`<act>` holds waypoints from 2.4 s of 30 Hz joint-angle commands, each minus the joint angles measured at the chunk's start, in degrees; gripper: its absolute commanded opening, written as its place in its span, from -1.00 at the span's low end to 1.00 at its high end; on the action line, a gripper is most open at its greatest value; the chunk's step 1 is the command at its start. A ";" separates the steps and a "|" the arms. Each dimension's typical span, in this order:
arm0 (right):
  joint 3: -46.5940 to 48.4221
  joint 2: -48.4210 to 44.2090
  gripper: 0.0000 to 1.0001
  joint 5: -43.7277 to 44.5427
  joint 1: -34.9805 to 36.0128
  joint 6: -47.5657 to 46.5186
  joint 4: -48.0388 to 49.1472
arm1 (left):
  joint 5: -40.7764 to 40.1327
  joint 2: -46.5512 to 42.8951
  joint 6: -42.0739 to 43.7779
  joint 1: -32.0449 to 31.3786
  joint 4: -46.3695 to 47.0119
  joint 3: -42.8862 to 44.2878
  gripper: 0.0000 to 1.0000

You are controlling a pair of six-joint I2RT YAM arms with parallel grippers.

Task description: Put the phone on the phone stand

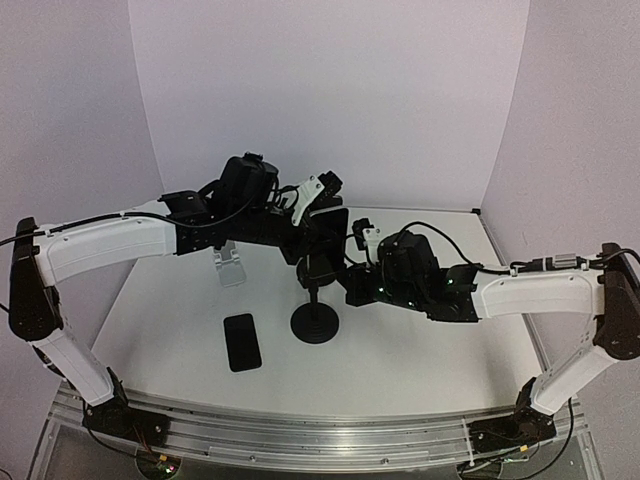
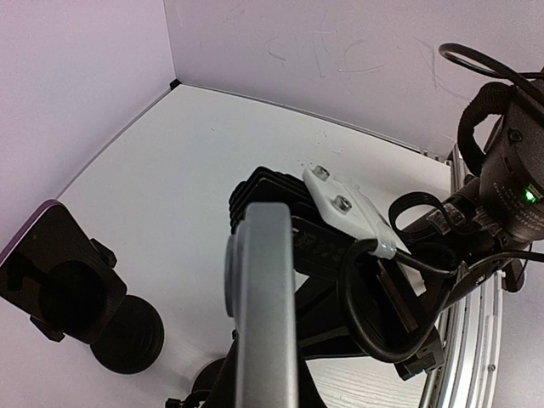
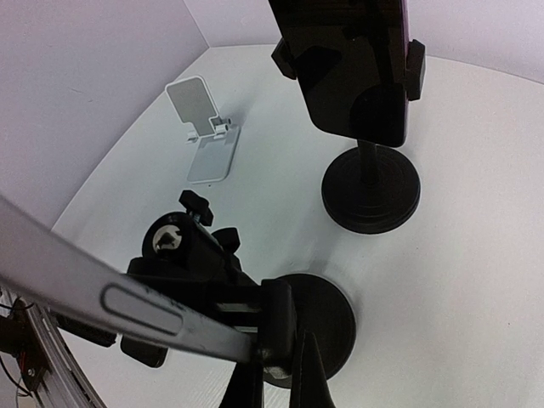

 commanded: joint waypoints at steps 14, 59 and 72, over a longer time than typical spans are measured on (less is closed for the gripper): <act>3.82 -0.34 -1.00 12.78 -0.49 -3.91 -3.49 | -6.95 5.36 0.81 2.17 -24.01 -7.12 -1.00; 8.90 3.44 -1.00 15.59 6.80 -5.31 -6.55 | -8.12 10.53 6.36 0.14 -26.98 -12.91 -1.00; 9.91 2.04 -0.88 15.07 7.17 -8.44 -7.78 | -4.33 9.37 7.39 0.14 -26.06 -11.63 -1.00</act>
